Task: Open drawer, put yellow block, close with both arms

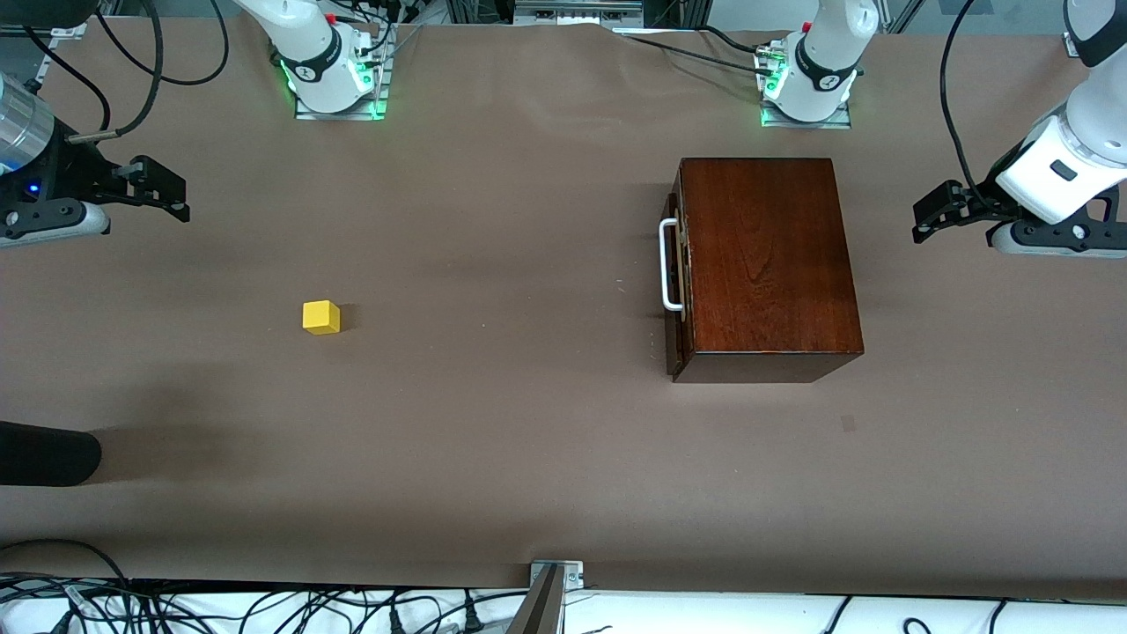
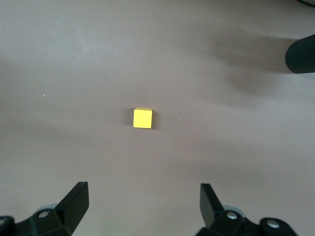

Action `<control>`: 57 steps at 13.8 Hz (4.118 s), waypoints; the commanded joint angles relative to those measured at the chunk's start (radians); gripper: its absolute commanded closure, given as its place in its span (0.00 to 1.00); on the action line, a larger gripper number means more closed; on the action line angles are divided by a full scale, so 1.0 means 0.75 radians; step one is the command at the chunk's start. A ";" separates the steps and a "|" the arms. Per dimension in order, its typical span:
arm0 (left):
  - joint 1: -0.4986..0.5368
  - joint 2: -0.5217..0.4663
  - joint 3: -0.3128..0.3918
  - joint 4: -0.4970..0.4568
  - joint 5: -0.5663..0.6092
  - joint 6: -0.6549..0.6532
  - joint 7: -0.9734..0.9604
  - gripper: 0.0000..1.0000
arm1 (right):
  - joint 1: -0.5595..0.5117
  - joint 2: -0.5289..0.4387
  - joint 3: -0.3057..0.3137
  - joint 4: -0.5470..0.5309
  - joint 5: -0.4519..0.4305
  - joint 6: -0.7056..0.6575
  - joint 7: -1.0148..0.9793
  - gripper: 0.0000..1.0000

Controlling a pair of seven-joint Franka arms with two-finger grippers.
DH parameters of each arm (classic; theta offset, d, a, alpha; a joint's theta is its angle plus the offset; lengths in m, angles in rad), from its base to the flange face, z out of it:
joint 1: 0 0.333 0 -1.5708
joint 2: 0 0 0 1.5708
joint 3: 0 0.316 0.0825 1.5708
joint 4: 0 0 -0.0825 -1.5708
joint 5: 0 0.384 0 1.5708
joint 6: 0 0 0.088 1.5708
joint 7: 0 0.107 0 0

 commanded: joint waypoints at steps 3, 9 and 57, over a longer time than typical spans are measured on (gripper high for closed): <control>-0.010 0.021 0.004 0.055 -0.007 -0.040 0.028 0.00 | -0.010 0.009 0.005 0.028 0.003 -0.012 0.003 0.00; -0.016 0.021 0.002 0.055 -0.007 -0.076 0.024 0.00 | -0.010 0.009 0.005 0.028 0.003 -0.012 0.003 0.00; -0.400 0.717 -0.571 0.045 0.432 0.312 -0.972 0.00 | -0.014 0.042 0.005 0.045 0.008 0.098 -0.001 0.00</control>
